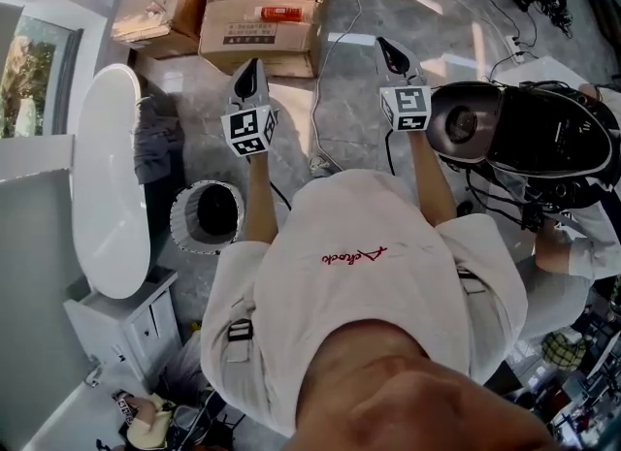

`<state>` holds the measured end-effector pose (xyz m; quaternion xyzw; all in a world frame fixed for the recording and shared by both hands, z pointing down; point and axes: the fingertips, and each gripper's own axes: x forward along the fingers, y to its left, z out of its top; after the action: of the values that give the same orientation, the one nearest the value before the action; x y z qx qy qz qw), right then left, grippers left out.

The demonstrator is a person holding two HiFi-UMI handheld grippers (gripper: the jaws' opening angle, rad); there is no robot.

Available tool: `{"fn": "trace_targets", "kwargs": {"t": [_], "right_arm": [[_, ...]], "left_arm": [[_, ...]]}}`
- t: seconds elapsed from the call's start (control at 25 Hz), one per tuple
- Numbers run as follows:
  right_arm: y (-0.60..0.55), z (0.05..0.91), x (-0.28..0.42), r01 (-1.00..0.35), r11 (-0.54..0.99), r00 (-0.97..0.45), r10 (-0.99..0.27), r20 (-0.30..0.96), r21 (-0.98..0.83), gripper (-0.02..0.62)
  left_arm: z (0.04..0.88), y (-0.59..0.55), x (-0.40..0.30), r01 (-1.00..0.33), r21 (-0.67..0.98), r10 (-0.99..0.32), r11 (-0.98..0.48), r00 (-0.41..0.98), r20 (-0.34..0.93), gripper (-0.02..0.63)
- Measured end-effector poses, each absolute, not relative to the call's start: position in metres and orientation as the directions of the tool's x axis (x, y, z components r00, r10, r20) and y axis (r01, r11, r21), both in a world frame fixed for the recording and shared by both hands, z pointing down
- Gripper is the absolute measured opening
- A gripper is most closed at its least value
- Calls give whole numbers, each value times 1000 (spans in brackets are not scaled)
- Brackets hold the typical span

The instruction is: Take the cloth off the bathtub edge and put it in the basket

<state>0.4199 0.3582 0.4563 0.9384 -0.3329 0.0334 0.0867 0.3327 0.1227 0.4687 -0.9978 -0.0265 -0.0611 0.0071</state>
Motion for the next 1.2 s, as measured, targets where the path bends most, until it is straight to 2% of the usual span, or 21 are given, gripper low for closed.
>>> {"fn": "trace_targets", "kwargs": {"t": [0.32,0.72,1.0,1.2], "right_arm": [[308,456,446,-627,-763,779,-614,127,154,6],[301,468,493,-619,-772,785,-602,149,146,6],[280,459,541,-669,-732,743,-654,143,128,6],[228,462,553,-764,-635,646,-750,144,119,6]], "left_arm": [[476,72,357,52,13,53,-999,990,133,0],[489,60,398,58,17,60,-998,985,160,0],[474,45,426,-10,0,-10,-1000,987,162,0],[475,13,411,-133,0,-131,-991,976,173,0]]}}
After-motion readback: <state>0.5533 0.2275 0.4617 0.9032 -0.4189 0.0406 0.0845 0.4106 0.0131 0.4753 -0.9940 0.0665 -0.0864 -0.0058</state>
